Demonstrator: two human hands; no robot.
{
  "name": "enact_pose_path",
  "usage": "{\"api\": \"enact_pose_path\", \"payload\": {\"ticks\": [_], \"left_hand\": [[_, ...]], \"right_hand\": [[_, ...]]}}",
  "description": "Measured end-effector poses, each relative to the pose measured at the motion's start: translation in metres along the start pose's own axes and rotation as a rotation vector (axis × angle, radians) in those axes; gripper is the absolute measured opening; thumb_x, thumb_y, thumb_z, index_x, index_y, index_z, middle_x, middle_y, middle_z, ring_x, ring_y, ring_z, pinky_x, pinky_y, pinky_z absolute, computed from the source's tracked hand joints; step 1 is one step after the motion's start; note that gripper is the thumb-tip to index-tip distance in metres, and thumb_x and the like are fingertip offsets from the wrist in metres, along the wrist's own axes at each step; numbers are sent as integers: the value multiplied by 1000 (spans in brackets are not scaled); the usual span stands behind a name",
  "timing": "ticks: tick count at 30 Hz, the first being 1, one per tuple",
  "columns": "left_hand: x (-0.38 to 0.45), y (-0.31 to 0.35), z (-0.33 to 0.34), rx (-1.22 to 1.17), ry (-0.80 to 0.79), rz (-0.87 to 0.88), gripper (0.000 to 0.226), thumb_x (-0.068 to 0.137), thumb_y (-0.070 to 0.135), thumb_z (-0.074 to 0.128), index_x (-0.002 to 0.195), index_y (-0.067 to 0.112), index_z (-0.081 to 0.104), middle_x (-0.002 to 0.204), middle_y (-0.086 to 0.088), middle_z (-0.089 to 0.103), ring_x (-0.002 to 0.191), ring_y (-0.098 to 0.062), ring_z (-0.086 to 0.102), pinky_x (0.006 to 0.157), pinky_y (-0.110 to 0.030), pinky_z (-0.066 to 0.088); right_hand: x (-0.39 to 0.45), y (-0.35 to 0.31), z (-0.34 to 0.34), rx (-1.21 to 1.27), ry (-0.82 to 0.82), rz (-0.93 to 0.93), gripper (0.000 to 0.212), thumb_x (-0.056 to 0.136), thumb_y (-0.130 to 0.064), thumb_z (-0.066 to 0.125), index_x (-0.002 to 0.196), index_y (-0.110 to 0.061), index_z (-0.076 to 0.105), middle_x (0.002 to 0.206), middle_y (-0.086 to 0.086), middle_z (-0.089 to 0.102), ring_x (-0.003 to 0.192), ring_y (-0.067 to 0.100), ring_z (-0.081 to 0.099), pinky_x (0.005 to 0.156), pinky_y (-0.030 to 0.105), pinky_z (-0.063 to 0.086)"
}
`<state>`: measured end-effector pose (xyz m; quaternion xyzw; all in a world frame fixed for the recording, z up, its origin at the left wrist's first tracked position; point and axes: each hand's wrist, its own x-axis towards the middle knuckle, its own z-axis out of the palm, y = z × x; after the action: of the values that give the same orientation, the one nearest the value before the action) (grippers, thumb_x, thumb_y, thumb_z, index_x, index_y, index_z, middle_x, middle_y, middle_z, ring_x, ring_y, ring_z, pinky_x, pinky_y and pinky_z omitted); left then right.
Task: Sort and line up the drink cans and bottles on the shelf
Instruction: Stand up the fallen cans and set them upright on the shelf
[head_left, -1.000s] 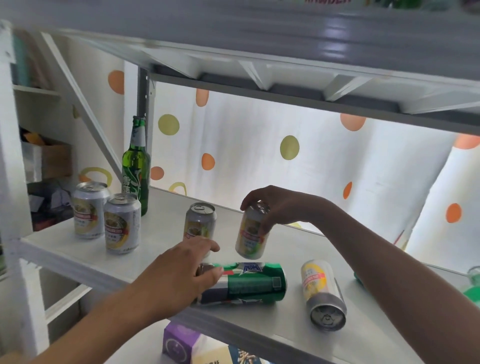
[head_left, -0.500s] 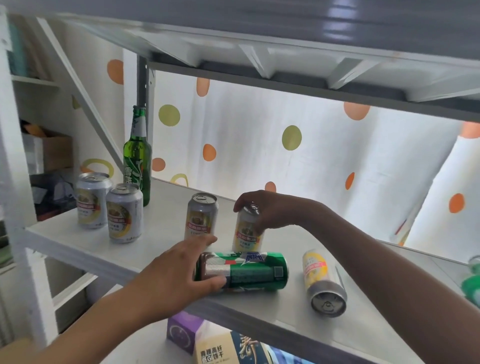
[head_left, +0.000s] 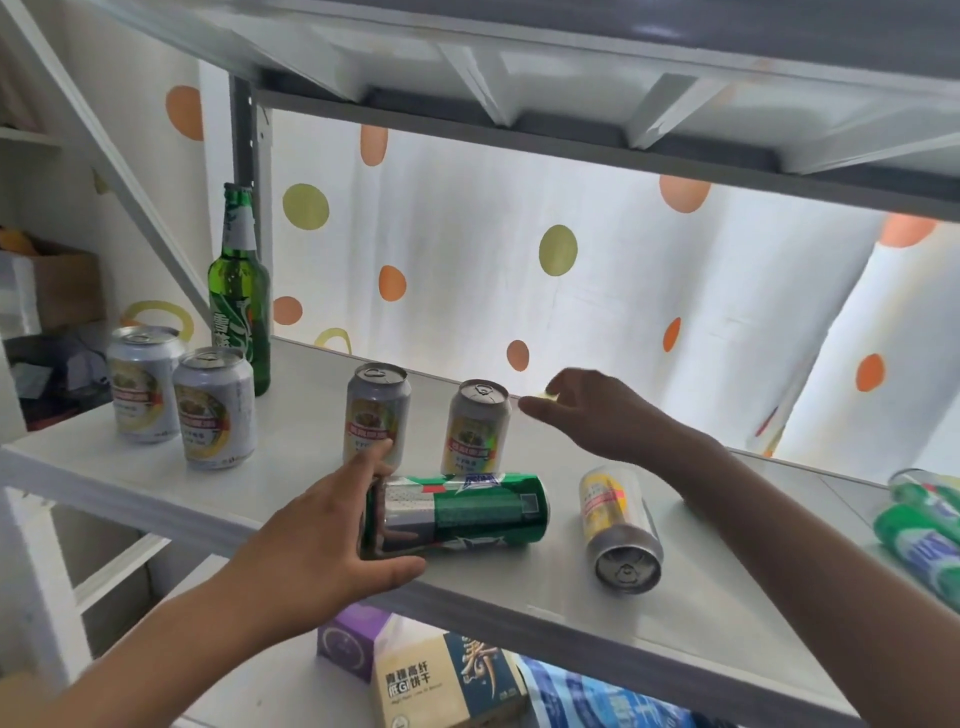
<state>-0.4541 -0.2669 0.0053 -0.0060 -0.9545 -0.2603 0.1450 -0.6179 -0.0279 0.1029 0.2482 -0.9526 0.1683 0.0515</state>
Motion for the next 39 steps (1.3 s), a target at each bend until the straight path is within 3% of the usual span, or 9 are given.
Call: {"api": "enact_pose_path", "payload": {"ticks": [2, 4, 6, 8, 15, 20, 28, 33, 39], "left_hand": [[0, 0, 2, -12, 17, 0, 105, 67, 68, 72, 147, 42, 9, 146, 18, 41, 122, -5, 49, 100, -25, 42], [0, -1, 3, -28, 31, 7, 100, 69, 61, 75, 147, 42, 14, 144, 20, 43, 114, -4, 50, 97, -23, 42], [0, -2, 3, -45, 38, 10, 99, 70, 58, 76, 146, 42, 15, 142, 21, 43, 106, -1, 48, 94, -20, 42], [1, -3, 4, -54, 44, 7, 99, 70, 58, 76, 146, 43, 15, 142, 21, 43, 105, -1, 47, 94, -20, 42], [-1, -8, 4, -63, 36, -3, 95, 70, 60, 76, 145, 43, 20, 140, 21, 44, 98, -2, 49, 83, -12, 39], [-4, -8, 6, -84, 45, -1, 96, 69, 59, 77, 144, 45, 19, 142, 19, 43, 97, -1, 48, 85, -12, 40], [0, -7, 9, -144, 38, -46, 83, 73, 43, 81, 141, 36, 34, 140, 9, 50, 105, -4, 50, 93, -22, 46], [1, -6, 8, -275, 89, -55, 81, 60, 34, 90, 131, 28, 53, 128, 6, 62, 113, -9, 58, 96, -25, 49], [5, 12, 3, -295, 212, 43, 76, 46, 48, 92, 115, 34, 62, 106, 19, 66, 92, -2, 66, 73, -1, 47]], "right_hand": [[-9, 4, -1, 27, -182, -83, 70, 91, -65, 51, 92, 4, 59, 82, 20, 57, 72, 23, 53, 65, 33, 41], [-18, 6, 1, 36, -306, -144, 78, 83, -70, 58, 111, 2, 63, 106, 17, 67, 93, 24, 64, 84, 37, 52], [-24, 7, 5, 55, -379, -131, 82, 70, -73, 68, 132, -20, 58, 130, -3, 62, 121, 13, 57, 104, 35, 47], [-25, 6, 11, 55, -423, -145, 84, 68, -65, 79, 138, -29, 51, 138, -10, 56, 127, 7, 51, 109, 33, 42], [-22, 7, 25, -10, -431, -174, 93, 66, -43, 89, 145, -31, 42, 141, -12, 52, 127, 7, 48, 105, 25, 39], [-23, 5, 36, -16, -410, -234, 71, 64, -44, 89, 127, -30, 59, 113, -15, 64, 101, 4, 59, 92, 28, 51], [-23, 2, 40, 41, -411, -249, 71, 64, -47, 88, 127, -31, 58, 112, -17, 65, 98, 1, 61, 84, 18, 50], [-34, 9, 30, 1, -329, -207, 93, 63, -61, 84, 143, -31, 45, 137, -16, 53, 123, 5, 50, 101, 21, 37], [-49, 29, 8, 49, -235, -134, 97, 60, -67, 82, 144, -35, 44, 138, -21, 51, 123, 2, 48, 104, 23, 37]]}}
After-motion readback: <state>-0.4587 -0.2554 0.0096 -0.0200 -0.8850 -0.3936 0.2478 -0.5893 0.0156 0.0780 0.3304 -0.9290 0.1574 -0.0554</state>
